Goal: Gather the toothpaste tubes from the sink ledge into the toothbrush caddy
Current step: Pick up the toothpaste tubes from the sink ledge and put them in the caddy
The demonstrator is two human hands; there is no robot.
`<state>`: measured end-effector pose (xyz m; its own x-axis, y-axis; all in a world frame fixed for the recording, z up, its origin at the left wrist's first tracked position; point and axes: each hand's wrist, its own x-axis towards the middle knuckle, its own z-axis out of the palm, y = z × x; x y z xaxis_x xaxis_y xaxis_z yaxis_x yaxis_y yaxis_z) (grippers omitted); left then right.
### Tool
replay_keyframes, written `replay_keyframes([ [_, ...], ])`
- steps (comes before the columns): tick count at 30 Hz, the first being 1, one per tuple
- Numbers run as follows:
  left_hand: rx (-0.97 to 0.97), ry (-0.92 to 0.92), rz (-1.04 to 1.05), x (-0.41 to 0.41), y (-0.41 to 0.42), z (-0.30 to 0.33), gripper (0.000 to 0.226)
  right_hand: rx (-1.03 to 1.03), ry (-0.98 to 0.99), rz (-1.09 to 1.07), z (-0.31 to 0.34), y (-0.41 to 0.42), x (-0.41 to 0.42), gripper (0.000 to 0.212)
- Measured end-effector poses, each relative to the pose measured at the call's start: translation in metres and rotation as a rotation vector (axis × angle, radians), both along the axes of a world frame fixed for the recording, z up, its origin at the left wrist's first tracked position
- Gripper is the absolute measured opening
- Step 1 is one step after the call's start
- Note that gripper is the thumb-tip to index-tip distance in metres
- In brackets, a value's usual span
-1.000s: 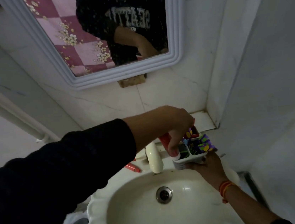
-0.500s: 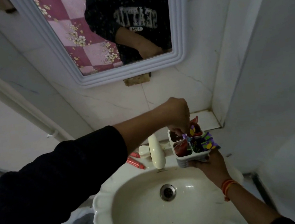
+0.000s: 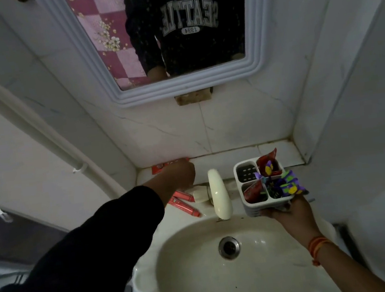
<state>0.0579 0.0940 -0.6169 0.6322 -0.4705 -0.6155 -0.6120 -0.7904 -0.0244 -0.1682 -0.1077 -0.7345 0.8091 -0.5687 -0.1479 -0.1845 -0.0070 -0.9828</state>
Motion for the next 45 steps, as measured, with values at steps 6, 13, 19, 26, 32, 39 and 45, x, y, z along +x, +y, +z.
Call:
replay_keyframes([
  [6, 0.076, -0.134, -0.129, 0.005, 0.021, -0.048, 0.030, 0.052, 0.016, -0.010, -0.002, 0.002, 0.002, 0.071],
  [13, -0.076, -0.158, -0.199, 0.012, 0.027, -0.059, 0.031, 0.060, 0.017, -0.022, 0.003, 0.005, 0.003, 0.066],
  [19, -0.417, -0.125, -0.121, 0.021, 0.019, -0.003, 0.038, 0.114, 0.016, -0.038, 0.006, 0.008, 0.004, 0.070],
  [26, -0.418, 0.098, -0.211, -0.026, -0.058, 0.110, 0.032, 0.131, 0.015, -0.026, 0.018, 0.010, 0.002, 0.066],
  [32, -0.079, -0.012, -0.458, -0.082, -0.116, 0.113, 0.029, 0.083, 0.033, -0.024, 0.017, 0.010, -0.003, 0.070],
  [39, -0.300, 0.226, -0.082, -0.074, -0.102, 0.108, 0.022, 0.248, -0.003, -0.034, 0.017, 0.006, 0.003, 0.057],
  [45, -0.446, 0.127, 0.197, -0.029, -0.051, 0.091, 0.018, 0.101, 0.001, -0.029, 0.016, 0.009, 0.000, 0.065],
])
